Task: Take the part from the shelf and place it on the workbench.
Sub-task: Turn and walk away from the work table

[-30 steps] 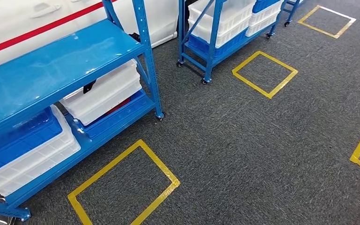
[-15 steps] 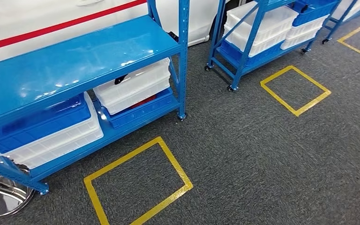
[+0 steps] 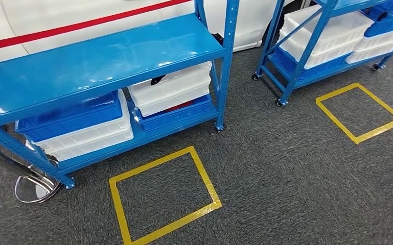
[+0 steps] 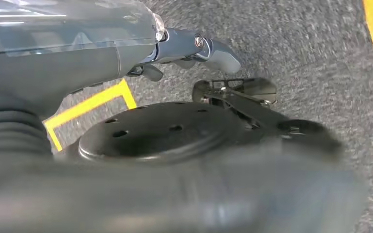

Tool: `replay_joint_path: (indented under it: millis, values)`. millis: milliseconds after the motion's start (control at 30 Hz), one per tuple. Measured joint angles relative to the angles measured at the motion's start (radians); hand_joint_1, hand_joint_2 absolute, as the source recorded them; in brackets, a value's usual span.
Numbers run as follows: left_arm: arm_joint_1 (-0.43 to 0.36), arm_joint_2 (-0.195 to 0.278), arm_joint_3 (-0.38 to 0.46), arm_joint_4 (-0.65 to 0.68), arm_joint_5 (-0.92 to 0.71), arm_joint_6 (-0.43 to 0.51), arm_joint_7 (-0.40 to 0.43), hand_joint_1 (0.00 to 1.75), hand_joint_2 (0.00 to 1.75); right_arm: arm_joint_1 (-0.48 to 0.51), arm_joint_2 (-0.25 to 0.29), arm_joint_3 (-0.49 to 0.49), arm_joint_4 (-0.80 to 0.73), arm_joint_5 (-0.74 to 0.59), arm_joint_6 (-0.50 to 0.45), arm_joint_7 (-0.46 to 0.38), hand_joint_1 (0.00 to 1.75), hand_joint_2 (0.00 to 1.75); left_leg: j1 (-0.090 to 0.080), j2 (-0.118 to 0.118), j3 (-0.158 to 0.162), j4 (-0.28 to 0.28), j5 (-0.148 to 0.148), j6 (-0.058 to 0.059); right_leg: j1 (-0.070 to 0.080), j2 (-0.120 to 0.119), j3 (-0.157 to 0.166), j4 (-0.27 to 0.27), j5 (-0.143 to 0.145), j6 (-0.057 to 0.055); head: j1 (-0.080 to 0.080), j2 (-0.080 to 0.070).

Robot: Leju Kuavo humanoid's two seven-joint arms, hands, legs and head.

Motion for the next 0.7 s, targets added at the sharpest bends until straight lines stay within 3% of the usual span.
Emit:
replay_joint_path:
  millis: [67,100,133,167,233,300,367,400,433,500,567,633,700]
  values:
    - [-0.005,0.000,0.009,0.000,0.000,0.001,0.001,0.00,0.87,-0.001,0.000,0.000,0.000,0.002,0.002,-0.007,0.00,0.00,-0.010,0.043,0.060,-0.121,0.039,0.015,0.005,-0.020,0.004,0.002,-0.004,0.007,0.001,0.000]
    - [-0.007,0.000,0.012,0.000,0.000,0.004,0.002,0.00,1.31,-0.002,-0.001,0.000,0.000,0.003,0.001,-0.009,0.00,0.00,-0.014,0.054,0.070,-0.146,0.043,0.021,0.006,-0.029,0.006,0.002,-0.005,0.012,0.001,0.000]
    - [-0.008,0.000,0.014,0.000,0.000,0.009,0.005,0.00,1.75,-0.003,-0.001,0.000,0.000,0.004,0.001,-0.011,0.00,0.00,-0.018,0.050,0.069,-0.152,0.042,0.026,0.007,-0.039,0.008,0.001,-0.005,0.017,0.001,0.000]
    - [-0.008,0.000,0.015,0.000,0.000,0.016,0.009,0.00,1.75,-0.006,-0.002,0.000,0.000,0.005,0.000,-0.012,0.00,0.00,-0.017,0.037,0.068,-0.155,0.046,0.032,0.007,-0.049,0.011,-0.001,-0.005,0.023,0.002,0.000]
    - [-0.006,-0.002,0.016,0.000,-0.001,0.030,0.020,0.00,1.75,-0.010,-0.004,0.000,-0.001,0.009,0.001,-0.012,0.00,0.00,-0.011,0.015,0.073,-0.168,0.057,0.042,0.004,-0.027,0.010,0.012,-0.020,0.035,0.002,0.000]
    - [-0.008,-0.003,0.016,0.000,-0.001,0.039,0.029,0.00,1.75,-0.008,-0.006,0.000,-0.001,0.011,0.006,-0.012,0.00,0.00,-0.006,-0.005,0.075,-0.177,0.068,0.052,-0.001,0.034,-0.027,0.096,-0.075,0.042,0.003,0.000]
    - [-0.010,-0.004,0.016,0.000,-0.001,0.044,0.037,0.00,0.87,-0.006,-0.007,0.000,-0.001,0.013,0.011,-0.012,0.00,0.00,-0.006,-0.028,0.070,-0.177,0.071,0.056,-0.004,0.068,-0.091,0.223,-0.133,0.046,0.004,0.000]
    - [-0.010,-0.004,0.016,0.000,-0.001,0.047,0.040,0.00,0.44,-0.005,-0.007,0.001,-0.001,0.014,0.012,-0.011,0.00,0.00,-0.006,-0.041,0.069,-0.176,0.071,0.057,-0.004,0.072,-0.111,0.261,-0.138,0.048,0.004,0.000]
    - [-0.010,-0.005,0.016,0.000,-0.001,0.049,0.043,0.00,0.00,-0.005,-0.008,0.001,-0.001,0.015,0.012,-0.011,0.00,0.00,-0.006,-0.054,0.069,-0.174,0.071,0.056,-0.005,0.074,-0.114,0.263,-0.123,0.049,0.004,0.000]
    - [-0.009,-0.006,0.016,0.000,-0.001,0.050,0.047,0.00,0.00,-0.004,-0.010,0.000,-0.001,0.016,0.012,-0.011,0.00,0.00,-0.005,-0.082,0.070,-0.169,0.069,0.052,-0.010,0.090,-0.069,0.158,-0.049,0.049,0.004,0.000]
    - [-0.011,-0.006,0.016,0.000,-0.001,0.050,0.049,0.00,0.00,-0.001,-0.012,0.000,-0.001,0.017,0.012,-0.011,0.00,0.00,-0.007,-0.106,0.066,-0.158,0.065,0.042,-0.014,0.127,-0.020,0.041,0.001,0.047,0.004,0.000]
    - [-0.011,-0.006,0.016,0.000,-0.001,0.050,0.049,0.00,0.00,-0.002,-0.012,0.001,0.000,0.018,0.012,-0.011,0.00,0.00,-0.007,-0.124,0.058,-0.155,0.063,0.029,-0.012,0.142,-0.007,0.006,0.004,0.042,0.004,0.000]
    - [-0.009,-0.006,0.016,0.000,-0.001,0.050,0.050,0.00,0.00,-0.007,-0.012,0.001,-0.001,0.018,0.012,-0.012,0.00,0.00,-0.004,-0.133,0.054,-0.154,0.063,0.017,-0.012,0.122,-0.005,0.002,0.007,0.029,0.003,0.000]
